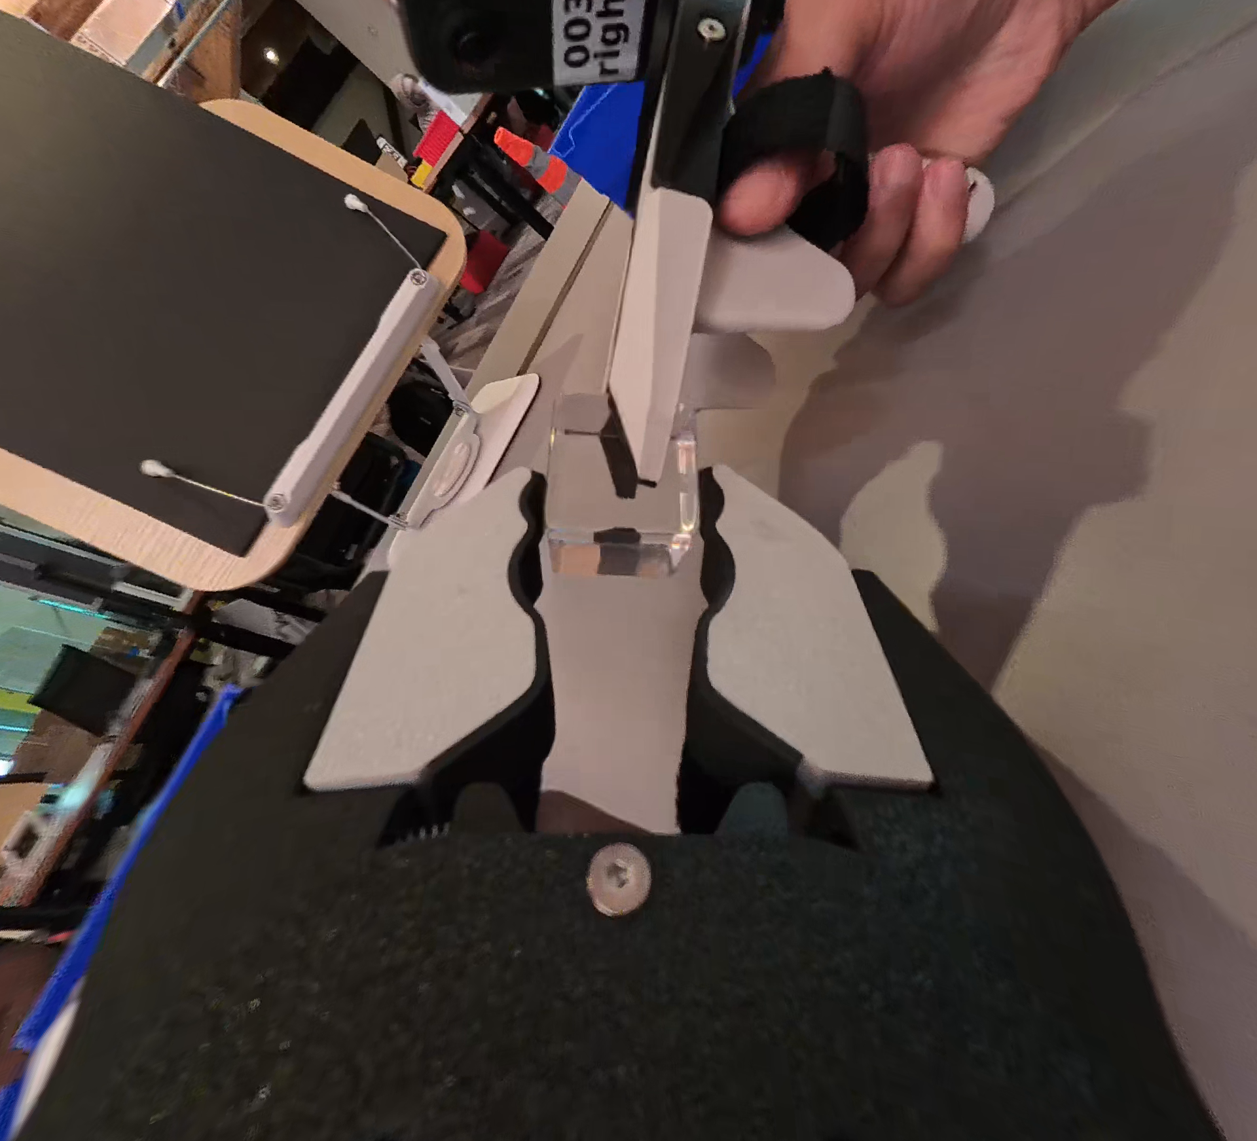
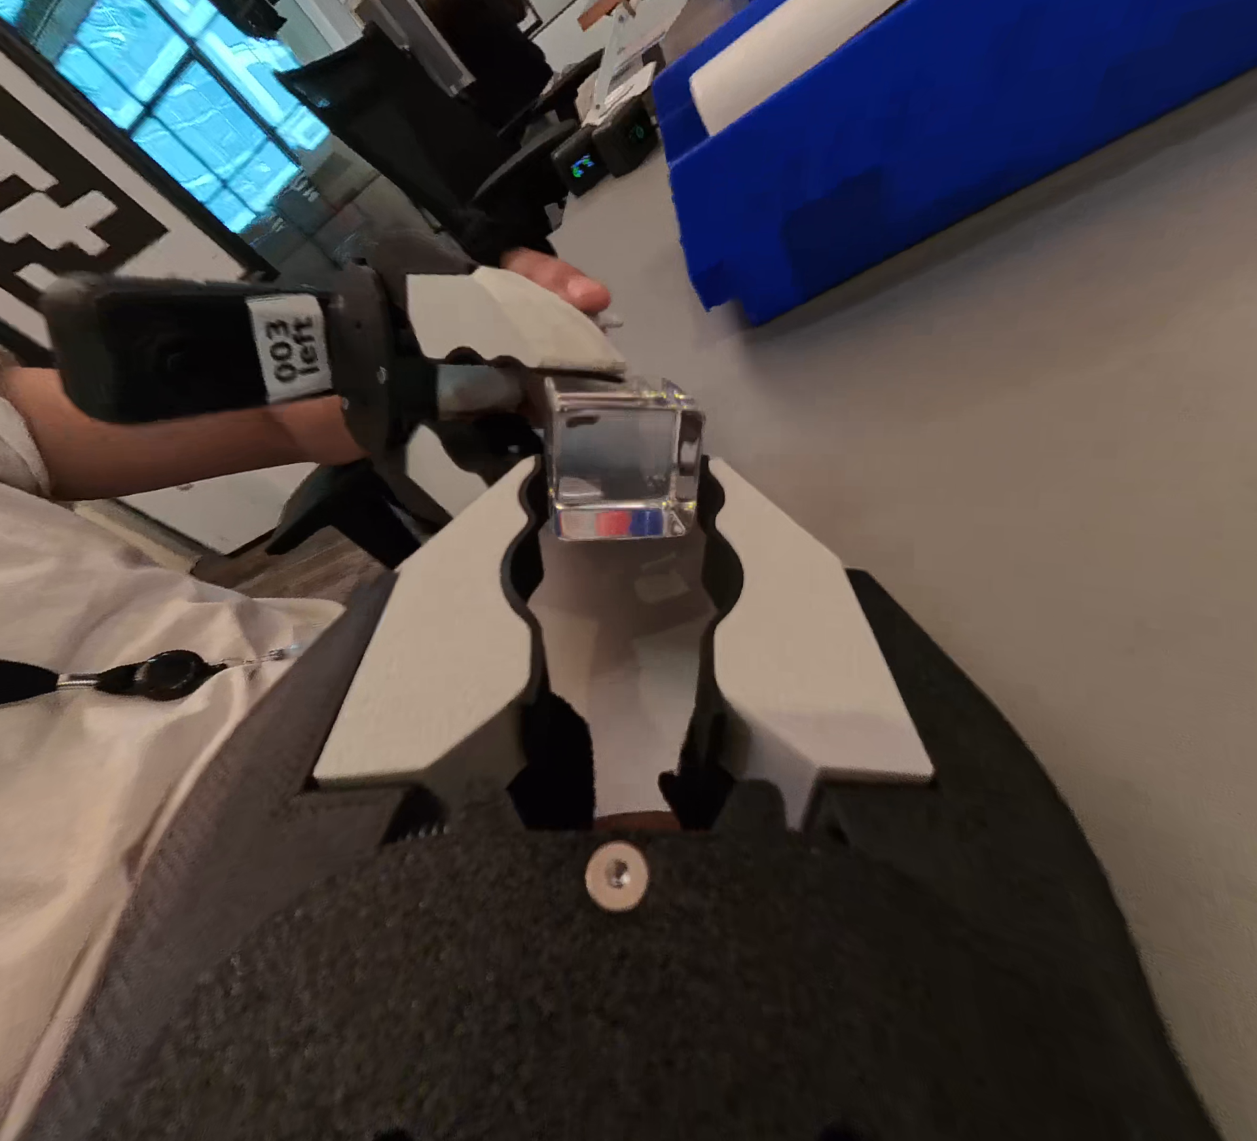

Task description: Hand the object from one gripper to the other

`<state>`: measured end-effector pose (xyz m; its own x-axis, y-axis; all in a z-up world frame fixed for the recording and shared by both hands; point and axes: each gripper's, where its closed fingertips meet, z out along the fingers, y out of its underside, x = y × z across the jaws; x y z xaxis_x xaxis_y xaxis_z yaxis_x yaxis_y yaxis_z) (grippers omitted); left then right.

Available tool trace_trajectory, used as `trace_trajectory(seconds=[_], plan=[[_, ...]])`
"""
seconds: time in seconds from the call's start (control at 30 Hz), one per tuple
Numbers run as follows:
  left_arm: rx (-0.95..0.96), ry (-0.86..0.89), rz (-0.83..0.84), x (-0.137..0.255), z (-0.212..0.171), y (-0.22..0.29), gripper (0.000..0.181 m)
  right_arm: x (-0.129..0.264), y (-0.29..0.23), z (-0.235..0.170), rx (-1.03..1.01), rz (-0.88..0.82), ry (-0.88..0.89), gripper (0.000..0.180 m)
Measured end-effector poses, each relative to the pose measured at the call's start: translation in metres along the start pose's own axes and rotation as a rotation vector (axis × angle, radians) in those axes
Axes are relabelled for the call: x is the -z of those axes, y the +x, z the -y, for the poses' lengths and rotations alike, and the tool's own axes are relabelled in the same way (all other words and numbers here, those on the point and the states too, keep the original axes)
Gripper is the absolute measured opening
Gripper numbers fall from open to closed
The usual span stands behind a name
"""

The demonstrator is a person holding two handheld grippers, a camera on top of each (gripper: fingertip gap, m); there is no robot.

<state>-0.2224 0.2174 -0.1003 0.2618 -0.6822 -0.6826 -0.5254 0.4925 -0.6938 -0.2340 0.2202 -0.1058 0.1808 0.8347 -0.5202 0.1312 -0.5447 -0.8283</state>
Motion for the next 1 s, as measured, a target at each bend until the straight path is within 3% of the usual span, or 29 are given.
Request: trace_trajectory(seconds=[0.1,0.2,0.27,0.33,0.5,0.63,0.8,0.9,1.0], plan=[[0.255,0.069,-0.021,0.008,0.008,-0.014,0.041,0.019,0.018,0.008,0.017,-0.090,0.044,0.043],[0.683,0.100,-0.134,0.009,0.006,-0.028,0.050,0.040,0.029,0.022,0.077,-0.166,0.135,0.043],[0.915,0.152,-0.253,0.010,0.009,-0.031,0.055,0.042,0.028,0.026,0.167,-0.211,0.147,0.043],[1.028,0.219,-0.297,0.012,0.013,-0.036,0.057,0.032,0.016,0.024,0.229,-0.197,0.118,0.043],[0.996,0.226,-0.366,0.016,0.016,-0.028,0.059,0.000,-0.017,0.028,0.233,-0.067,0.127,0.043],[0.989,0.255,-0.366,0.019,0.017,-0.030,0.046,-0.010,-0.022,0.026,0.235,-0.054,0.116,0.043],[0.971,0.230,-0.409,0.018,0.014,-0.028,0.045,-0.011,-0.020,0.023,0.213,-0.065,0.112,0.044],[0.860,0.195,-0.332,0.017,0.010,-0.031,0.045,-0.008,-0.015,0.023,0.184,-0.063,0.126,0.045],[0.630,0.128,-0.179,0.016,0.000,-0.038,0.045,0.007,-0.007,0.030,0.086,-0.052,0.175,0.054]])
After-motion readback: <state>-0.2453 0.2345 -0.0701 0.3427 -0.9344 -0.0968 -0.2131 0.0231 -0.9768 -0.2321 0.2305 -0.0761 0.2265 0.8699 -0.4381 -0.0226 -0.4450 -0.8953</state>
